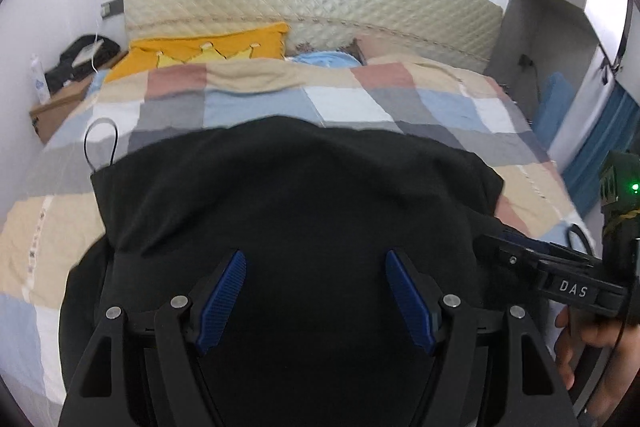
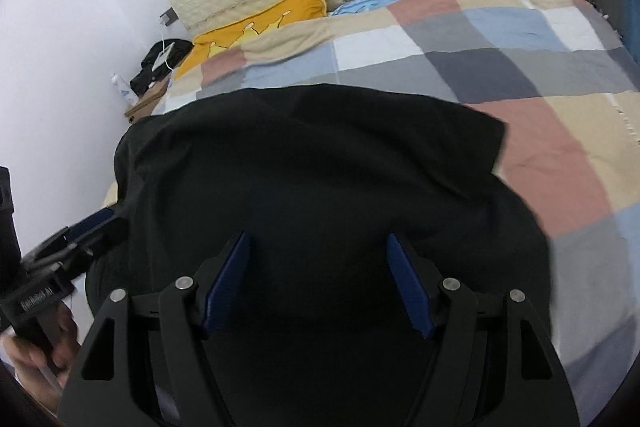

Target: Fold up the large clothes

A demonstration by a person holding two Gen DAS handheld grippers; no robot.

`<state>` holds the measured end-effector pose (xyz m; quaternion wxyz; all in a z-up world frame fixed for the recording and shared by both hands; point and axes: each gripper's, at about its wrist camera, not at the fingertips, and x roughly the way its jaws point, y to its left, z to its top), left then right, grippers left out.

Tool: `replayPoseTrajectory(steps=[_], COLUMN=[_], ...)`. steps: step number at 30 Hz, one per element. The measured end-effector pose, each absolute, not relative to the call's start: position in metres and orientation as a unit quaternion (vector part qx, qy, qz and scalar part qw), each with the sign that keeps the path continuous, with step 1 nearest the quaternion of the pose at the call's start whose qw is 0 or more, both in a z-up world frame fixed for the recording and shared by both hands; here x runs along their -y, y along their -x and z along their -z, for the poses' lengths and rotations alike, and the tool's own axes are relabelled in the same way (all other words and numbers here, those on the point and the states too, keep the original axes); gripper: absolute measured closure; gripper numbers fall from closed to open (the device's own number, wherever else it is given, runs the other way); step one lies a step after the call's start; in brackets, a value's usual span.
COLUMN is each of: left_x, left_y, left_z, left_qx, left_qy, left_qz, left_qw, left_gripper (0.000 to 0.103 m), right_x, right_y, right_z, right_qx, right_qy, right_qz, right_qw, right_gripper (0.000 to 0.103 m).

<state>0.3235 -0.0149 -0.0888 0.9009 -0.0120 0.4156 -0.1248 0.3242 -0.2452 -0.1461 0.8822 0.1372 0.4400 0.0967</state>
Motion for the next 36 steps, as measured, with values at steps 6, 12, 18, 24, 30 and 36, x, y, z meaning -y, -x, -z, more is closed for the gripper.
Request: replayPoseTrajectory(steps=[6, 12, 18, 24, 30, 36], left_x=[0.024, 0.023, 0.026, 0.022, 0.019, 0.018], left_y=[-0.349, -0.373, -0.397, -0.413, -0.396, -0.374], left_z=[0.108, 0.128, 0.143, 0.158, 0.168, 0.161], left_qx=[-0.400, -0.402, -0.396, -0.393, -0.370, -0.358], left_qy=[-0.033, -0.028, -0.017, 0.005, 0.010, -0.004], left_qz=[0.101, 0.086, 0.088, 0.108, 0.119, 0.120], left_qw=[0.910, 0.911, 0.914, 0.913, 0.921, 0.926], left_gripper=[0.031, 0.028, 0.021, 0.018, 0.018, 0.018], right_x=[0.234, 0.224, 0.226, 0.228, 0.219, 0.217], right_y=[-0.363, -0.394, -0.415, -0.430, -0.417, -0.403], right_z=[0.159, 0.171, 0.189, 0.203, 0.213, 0.215], right_qx=[-0.412, -0.423, -0.426, -0.426, -0.394, -0.383], right_qy=[-0.111, -0.064, -0.073, -0.085, -0.069, -0.058], right_qz=[-0.067, -0.046, -0.040, -0.040, -0.034, -0.040], right_qw=[0.902, 0.903, 0.901, 0.900, 0.916, 0.921], right_gripper=[0.032, 0.032, 0.029, 0.027, 0.026, 0.026])
